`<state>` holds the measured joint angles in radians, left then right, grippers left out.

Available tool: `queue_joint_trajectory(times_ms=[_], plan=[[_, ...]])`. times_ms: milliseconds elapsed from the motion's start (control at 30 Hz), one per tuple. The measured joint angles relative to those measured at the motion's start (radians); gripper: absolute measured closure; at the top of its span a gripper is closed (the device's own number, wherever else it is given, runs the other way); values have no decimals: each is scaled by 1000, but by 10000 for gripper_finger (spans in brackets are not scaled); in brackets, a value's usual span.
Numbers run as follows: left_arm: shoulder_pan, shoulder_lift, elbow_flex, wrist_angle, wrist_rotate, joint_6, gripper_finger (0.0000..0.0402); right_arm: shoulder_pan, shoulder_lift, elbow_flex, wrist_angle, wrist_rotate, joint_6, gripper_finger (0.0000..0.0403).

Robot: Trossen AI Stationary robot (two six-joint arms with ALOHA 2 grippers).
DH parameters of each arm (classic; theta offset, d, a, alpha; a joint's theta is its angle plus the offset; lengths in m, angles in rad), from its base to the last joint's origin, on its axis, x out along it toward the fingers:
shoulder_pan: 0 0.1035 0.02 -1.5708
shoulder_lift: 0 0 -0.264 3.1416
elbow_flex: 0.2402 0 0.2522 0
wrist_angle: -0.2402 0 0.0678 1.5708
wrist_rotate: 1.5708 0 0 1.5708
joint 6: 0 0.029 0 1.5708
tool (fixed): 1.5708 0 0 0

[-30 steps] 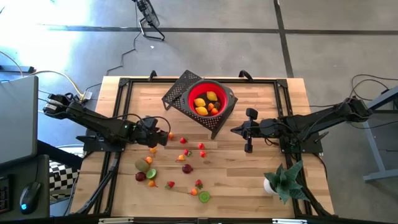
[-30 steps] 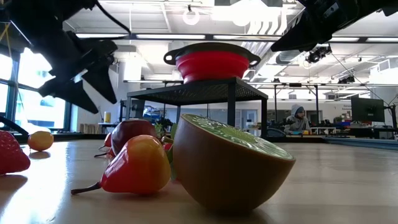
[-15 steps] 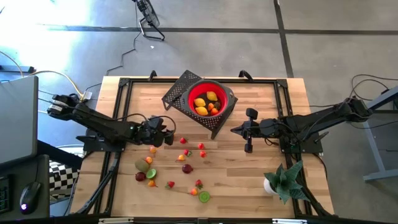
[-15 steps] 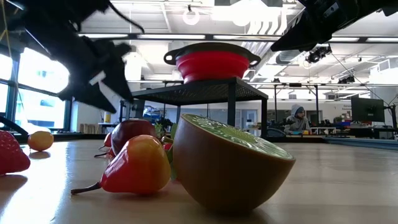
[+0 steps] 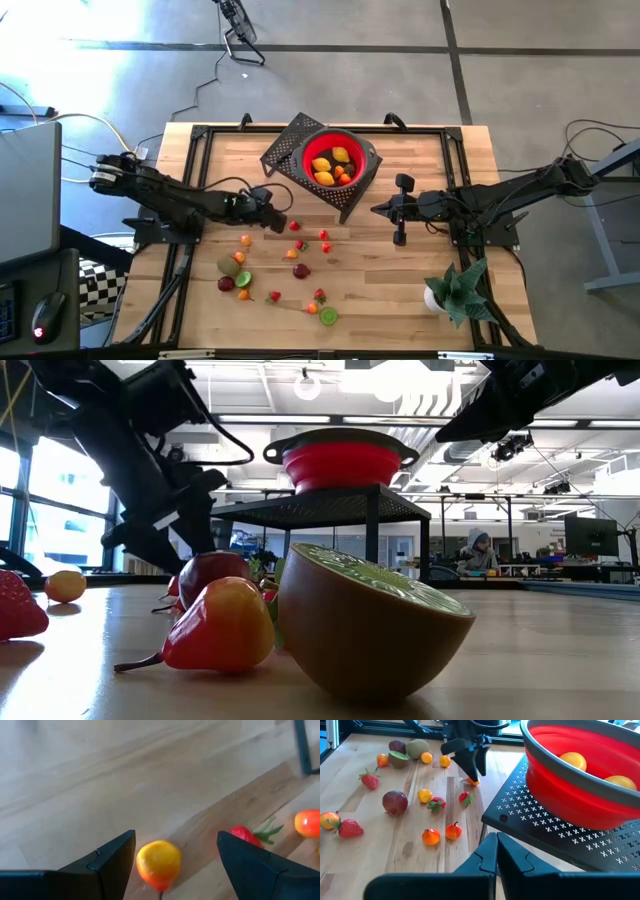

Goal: Pick & Place Fruit
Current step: Put the pear into the strainer bowl on the shelf

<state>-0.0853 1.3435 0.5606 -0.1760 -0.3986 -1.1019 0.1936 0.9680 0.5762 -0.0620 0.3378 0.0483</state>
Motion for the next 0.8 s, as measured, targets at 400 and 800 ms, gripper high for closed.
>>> queue_joint_trajectory(times_ms=[400, 800], plan=[[0, 52, 0, -8, 54, 77, 126, 0, 0, 0, -2, 0, 0, 401], [0, 80, 2, -6, 71, 107, 126, 0, 0, 0, -2, 0, 0, 401]])
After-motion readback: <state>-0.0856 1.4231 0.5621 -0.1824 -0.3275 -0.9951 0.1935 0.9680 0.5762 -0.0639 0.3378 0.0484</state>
